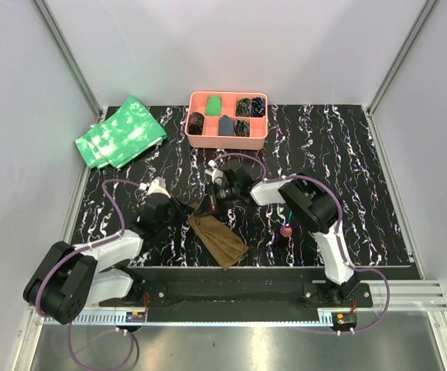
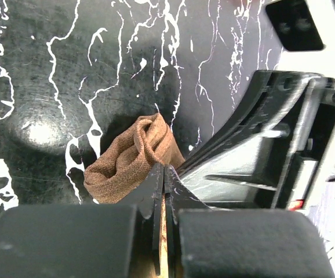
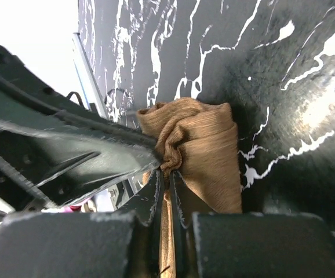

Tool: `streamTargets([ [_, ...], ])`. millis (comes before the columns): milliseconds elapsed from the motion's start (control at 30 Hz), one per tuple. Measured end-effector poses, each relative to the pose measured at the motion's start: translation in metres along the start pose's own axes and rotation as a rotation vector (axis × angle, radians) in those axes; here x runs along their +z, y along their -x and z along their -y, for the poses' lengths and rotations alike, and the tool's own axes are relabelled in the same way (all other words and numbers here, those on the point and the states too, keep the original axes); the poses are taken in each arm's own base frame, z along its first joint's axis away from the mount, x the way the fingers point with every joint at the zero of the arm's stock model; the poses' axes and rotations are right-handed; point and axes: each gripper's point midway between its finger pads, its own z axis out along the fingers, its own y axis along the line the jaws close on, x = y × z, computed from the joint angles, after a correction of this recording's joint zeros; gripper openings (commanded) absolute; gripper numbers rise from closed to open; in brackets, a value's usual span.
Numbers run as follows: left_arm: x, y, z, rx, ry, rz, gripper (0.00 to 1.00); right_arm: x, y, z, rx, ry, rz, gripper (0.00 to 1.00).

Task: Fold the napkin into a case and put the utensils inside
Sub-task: Grasp the top corner of the smaller rectangle folded napkin from the folded napkin.

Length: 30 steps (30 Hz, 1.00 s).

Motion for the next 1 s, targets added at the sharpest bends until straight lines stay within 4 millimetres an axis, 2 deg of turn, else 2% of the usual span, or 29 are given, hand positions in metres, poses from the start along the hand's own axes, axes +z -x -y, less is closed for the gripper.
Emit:
streamTargets([
  [233, -0.001, -0.003, 0.009, 0.009, -0.065, -0.017, 0.00, 0.020, -0.008, 0.009, 0.034, 0.039, -0.072, 0.09],
  [267, -0.001, -0.004, 0.010, 0.007, -0.078, -0.017, 0.00, 0.023, -0.006, 0.008, 0.035, 0.047, -0.077, 0.15],
  [433, -0.001, -0.003, 0.009, -0.029, -0.098, 0.002, 0.00, 0.022, -0.004, 0.009, 0.065, 0.054, -0.083, 0.27],
  [567, -0.006, -0.003, 0.010, -0.033, -0.101, -0.001, 0.00, 0.014, -0.007, 0.007, 0.076, 0.061, -0.072, 0.34],
  [733, -0.010, -0.006, 0.008, -0.029, -0.089, -0.014, 0.00, -0.007, -0.015, 0.005, 0.096, 0.041, -0.056, 0.46],
  [867, -0.010, -0.008, 0.004, -0.025, -0.076, -0.023, 0.00, -0.015, -0.017, 0.002, 0.096, 0.028, -0.042, 0.48],
  [1000, -0.011, -0.009, 0.004, -0.024, -0.078, -0.027, 0.00, -0.017, -0.020, 0.005, 0.101, 0.021, -0.044, 0.46],
])
